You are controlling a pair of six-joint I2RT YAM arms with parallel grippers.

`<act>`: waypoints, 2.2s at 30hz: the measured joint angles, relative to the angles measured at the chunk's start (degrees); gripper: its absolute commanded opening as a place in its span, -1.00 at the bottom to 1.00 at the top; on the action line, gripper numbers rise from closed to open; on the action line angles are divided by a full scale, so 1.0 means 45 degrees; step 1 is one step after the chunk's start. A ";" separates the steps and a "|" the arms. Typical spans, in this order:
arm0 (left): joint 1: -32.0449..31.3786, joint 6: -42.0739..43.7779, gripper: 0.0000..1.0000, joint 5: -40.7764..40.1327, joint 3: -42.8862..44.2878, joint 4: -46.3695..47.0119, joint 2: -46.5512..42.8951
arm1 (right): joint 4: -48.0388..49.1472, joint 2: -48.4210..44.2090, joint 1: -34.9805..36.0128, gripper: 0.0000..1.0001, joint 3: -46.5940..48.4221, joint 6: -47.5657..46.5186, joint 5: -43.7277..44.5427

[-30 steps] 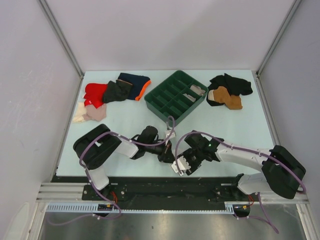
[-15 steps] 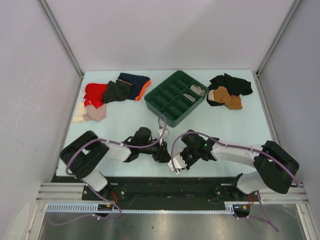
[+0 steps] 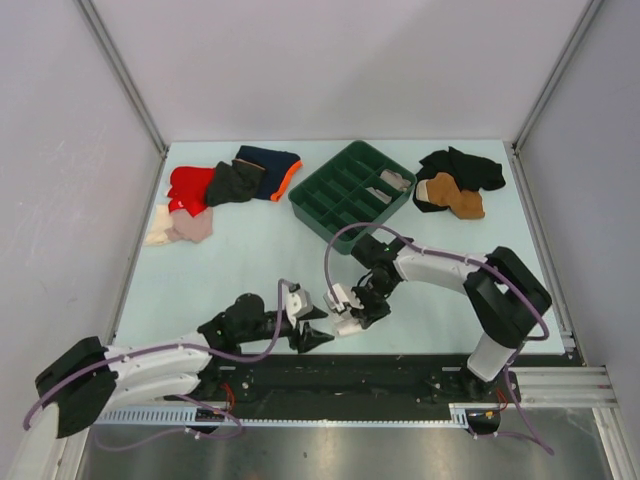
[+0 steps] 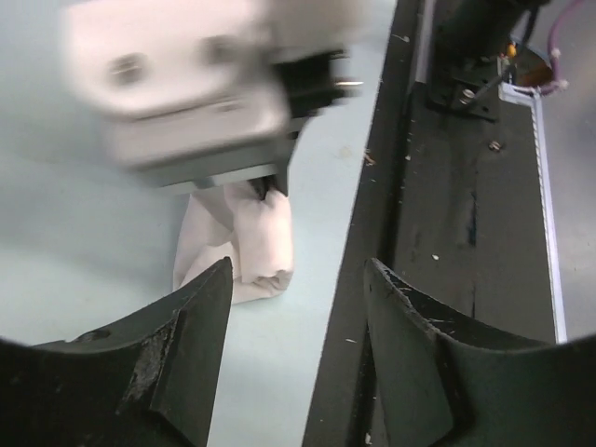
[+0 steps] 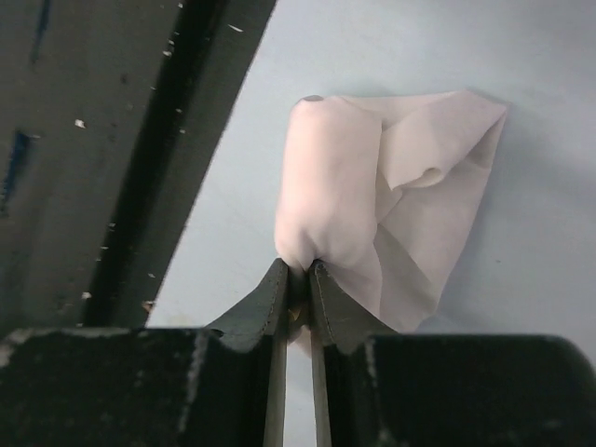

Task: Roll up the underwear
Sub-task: Roll the underwear to the corner of the board.

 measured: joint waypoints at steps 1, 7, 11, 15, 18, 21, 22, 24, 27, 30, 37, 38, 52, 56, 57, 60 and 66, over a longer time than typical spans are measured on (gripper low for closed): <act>-0.0447 0.0301 0.30 -0.0238 -0.0146 0.0000 -0.0287 | -0.0427 0.0311 -0.0039 -0.73 0.0282 0.0058 -0.0248; -0.2356 0.1642 0.34 -0.1545 -0.0073 -0.0126 0.0189 | -0.2361 0.1627 -0.0204 -0.73 0.1248 0.0389 -0.1292; -0.3288 0.2317 0.34 -0.2200 0.1001 -0.0665 0.2152 | -0.3031 0.2288 -0.0359 -0.73 0.1700 0.0733 -0.1622; -0.3900 0.2934 0.33 -0.2880 0.2331 -0.1083 0.4095 | -0.3434 0.2803 -0.0680 -0.73 0.2093 0.1035 -0.1894; -0.4065 0.3191 0.26 -0.3269 0.2900 -0.1282 0.4901 | -0.3643 0.3109 -0.0874 -0.73 0.2293 0.1224 -0.2050; -0.4124 0.3395 0.17 -0.3580 0.3351 -0.1637 0.5542 | -0.3881 0.3371 -0.1010 -0.73 0.2540 0.1336 -0.2181; -0.4133 0.3468 0.13 -0.3711 0.3502 -0.1817 0.5731 | -0.3939 0.3458 -0.1054 -0.73 0.2633 0.1350 -0.2210; -0.4143 0.3560 0.05 -0.3954 0.3764 -0.2127 0.6081 | -0.4056 0.3604 -0.1117 -0.72 0.2769 0.1360 -0.2254; -0.4148 0.3604 -0.30 -0.4376 0.4070 -0.2521 0.6533 | -0.4153 0.3706 -0.1161 -0.69 0.2837 0.1375 -0.2317; -0.4056 0.3521 -0.83 -0.4551 0.4313 -0.2798 0.6902 | -0.4206 0.3721 -0.1161 -0.60 0.2837 0.1375 -0.2346; -0.2837 0.2463 -0.99 -0.2905 0.4517 -0.2861 0.7091 | -0.4279 0.3473 -0.1491 -0.38 0.2832 0.1355 -0.2463; -0.2535 0.2249 -0.99 -0.2501 0.4517 -0.2793 0.7150 | -0.4255 0.3264 -0.1569 -0.34 0.2832 0.1370 -0.2487; 0.0107 0.0481 -0.99 0.2662 0.4206 -0.0423 0.8777 | -0.1472 -0.1093 -0.2273 -0.23 0.1336 0.1715 -0.2778; 0.0578 -0.0495 -0.99 0.3371 0.4211 0.0068 0.9214 | -0.1384 -0.2025 -0.2016 0.00 0.0675 0.1122 -0.3138; 0.0641 -0.0729 -0.99 0.3453 0.4211 0.0151 0.9282 | -0.1379 -0.2064 -0.1957 0.03 0.0597 0.1088 -0.3186; 0.0763 -0.1268 -0.99 0.3555 0.4206 0.0287 0.9389 | -0.1229 -0.1812 -0.1914 0.12 0.0554 0.1214 -0.3283; 0.0942 -0.2671 -0.99 0.3643 0.4133 0.0539 0.9598 | -0.0398 -0.0641 -0.1909 0.25 0.0607 0.2069 -0.3769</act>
